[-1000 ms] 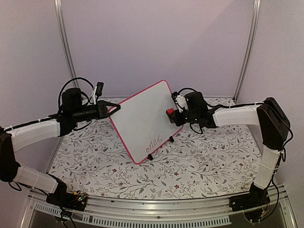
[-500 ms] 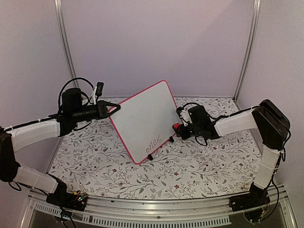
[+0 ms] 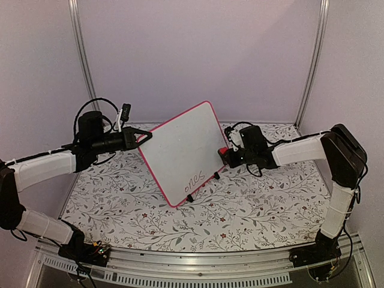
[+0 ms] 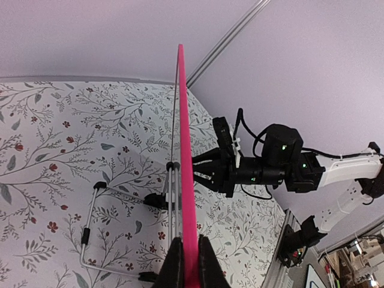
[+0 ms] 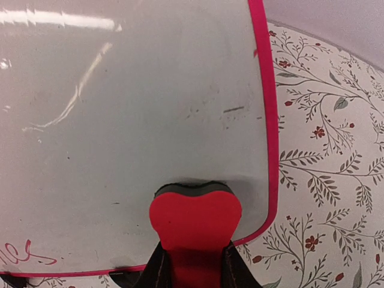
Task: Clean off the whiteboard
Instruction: Erase the whiteboard at the center of the board.
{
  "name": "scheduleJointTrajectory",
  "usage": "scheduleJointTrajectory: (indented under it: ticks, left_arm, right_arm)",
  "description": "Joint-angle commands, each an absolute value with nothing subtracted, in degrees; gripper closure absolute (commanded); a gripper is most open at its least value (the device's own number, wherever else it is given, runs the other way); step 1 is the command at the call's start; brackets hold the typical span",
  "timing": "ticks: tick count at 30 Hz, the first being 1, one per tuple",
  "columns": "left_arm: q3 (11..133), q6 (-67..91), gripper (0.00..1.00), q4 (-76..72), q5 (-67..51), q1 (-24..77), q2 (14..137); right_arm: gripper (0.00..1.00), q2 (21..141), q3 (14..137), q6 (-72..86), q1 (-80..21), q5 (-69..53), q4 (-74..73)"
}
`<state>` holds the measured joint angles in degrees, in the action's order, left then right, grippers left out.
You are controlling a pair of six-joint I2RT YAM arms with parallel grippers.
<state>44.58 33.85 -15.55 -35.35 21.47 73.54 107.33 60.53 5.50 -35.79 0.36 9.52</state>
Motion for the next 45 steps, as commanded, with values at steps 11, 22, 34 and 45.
scheduleJointTrajectory:
  ticks: [11, 22, 34, 45]
  left_arm:
    - [45.11, 36.14, 1.0, -20.41, -40.83, 22.45, 73.21]
    - [45.01, 36.47, 1.0, -20.72, -40.96, 22.59, 73.43]
    - [45.08, 36.16, 1.0, -20.48, -40.78, 22.83, 73.26]
    - [45.07, 36.16, 1.0, -20.48, -40.87, 22.84, 73.17]
  right_arm:
    - [0.78, 108.94, 63.49, 5.63, -34.19, -4.32, 10.55]
    - [0.78, 108.2, 53.49, 9.48, -34.19, -5.38, 15.02]
    - [0.77, 109.71, 66.85, 8.16, -32.18, -4.18, 9.89]
    - [0.77, 111.76, 76.02, 6.74, -30.76, -6.75, 5.02]
